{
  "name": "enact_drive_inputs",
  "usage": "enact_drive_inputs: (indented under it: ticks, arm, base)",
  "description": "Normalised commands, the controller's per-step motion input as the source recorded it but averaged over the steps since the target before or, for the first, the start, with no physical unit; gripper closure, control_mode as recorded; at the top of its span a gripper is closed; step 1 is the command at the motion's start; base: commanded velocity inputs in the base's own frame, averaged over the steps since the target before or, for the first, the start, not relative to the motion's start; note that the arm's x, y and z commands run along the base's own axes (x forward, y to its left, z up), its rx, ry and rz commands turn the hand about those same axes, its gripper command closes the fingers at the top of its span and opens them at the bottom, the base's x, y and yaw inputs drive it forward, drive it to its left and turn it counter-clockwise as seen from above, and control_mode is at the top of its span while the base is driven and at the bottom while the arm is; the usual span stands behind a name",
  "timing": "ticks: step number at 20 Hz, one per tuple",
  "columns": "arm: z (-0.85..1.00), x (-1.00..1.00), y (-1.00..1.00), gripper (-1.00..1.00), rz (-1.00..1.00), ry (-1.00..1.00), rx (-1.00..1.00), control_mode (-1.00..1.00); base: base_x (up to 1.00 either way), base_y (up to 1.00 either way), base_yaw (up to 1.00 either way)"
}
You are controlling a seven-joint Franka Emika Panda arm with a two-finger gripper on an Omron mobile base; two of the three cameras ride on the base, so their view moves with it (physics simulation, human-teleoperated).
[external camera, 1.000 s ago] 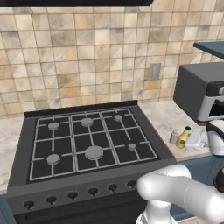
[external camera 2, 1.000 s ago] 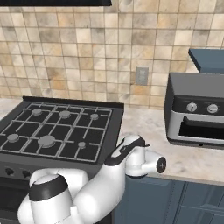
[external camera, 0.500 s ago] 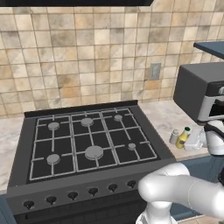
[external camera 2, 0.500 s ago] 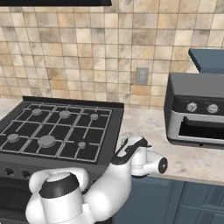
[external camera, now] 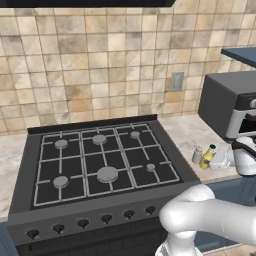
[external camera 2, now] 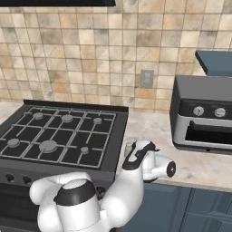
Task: Take 2 condiments from the cabinet and move them on the counter near the stove.Make sure the condiments are lined up with each other, next to each other.
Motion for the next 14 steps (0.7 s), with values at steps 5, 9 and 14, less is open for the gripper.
enact_drive_inputs:
  ticks: [5,9,14]
  arm:
    - [-0.22,0.06,-0.05,1.00,0.00,0.00,0.00,-1.00]
    - [-0.21,0.09,0.00,1.00,0.00,0.00,0.00,-1.00]
    - [-0.12,0.04,0.00,1.00,0.00,0.05,-0.02,-1.00]
  base:
    - [0.00,0.00,0.00]
    - [0.00,0.00,0.00]
    - [0.00,0.00,0.00]
